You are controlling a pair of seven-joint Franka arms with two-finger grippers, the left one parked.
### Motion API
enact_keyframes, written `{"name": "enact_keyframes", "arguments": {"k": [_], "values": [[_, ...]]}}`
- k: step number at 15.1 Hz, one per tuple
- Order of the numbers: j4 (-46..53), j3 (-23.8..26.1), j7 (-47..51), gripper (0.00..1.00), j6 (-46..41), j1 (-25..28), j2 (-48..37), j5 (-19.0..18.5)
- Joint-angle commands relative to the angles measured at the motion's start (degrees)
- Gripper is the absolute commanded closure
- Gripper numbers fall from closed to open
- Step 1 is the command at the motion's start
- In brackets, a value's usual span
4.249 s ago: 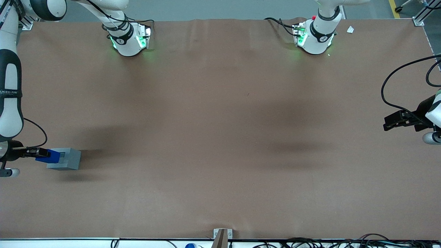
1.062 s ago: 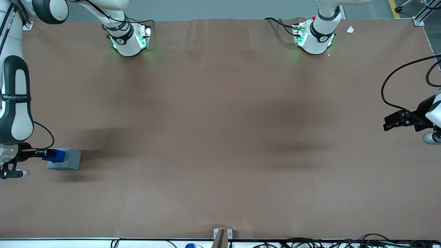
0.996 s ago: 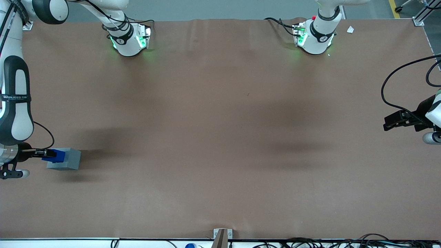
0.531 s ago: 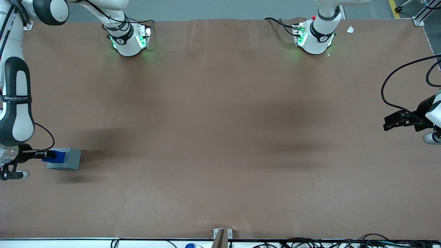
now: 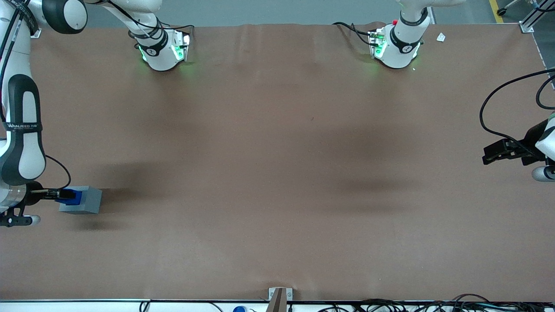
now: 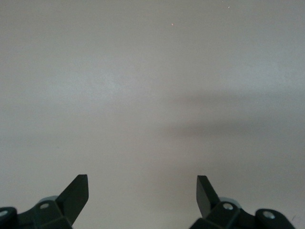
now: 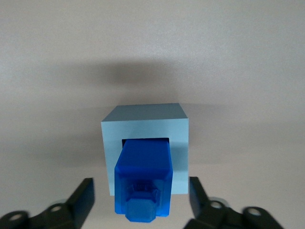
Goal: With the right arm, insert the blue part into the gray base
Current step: 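Open the right gripper and lift away from the base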
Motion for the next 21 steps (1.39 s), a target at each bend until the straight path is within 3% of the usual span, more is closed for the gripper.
{"name": "enact_keyframes", "arguments": {"k": [1,12,21], "values": [[1.46,0.38,0.58,0.0,-1.17,0.1,-0.35,-0.45],[1.37,0.82,2.78,0.0,-24.7,6.6,-25.3,0.42],[-2.65,0.82,14.21,0.0,-32.12,15.57,-38.57,-0.28]]}}
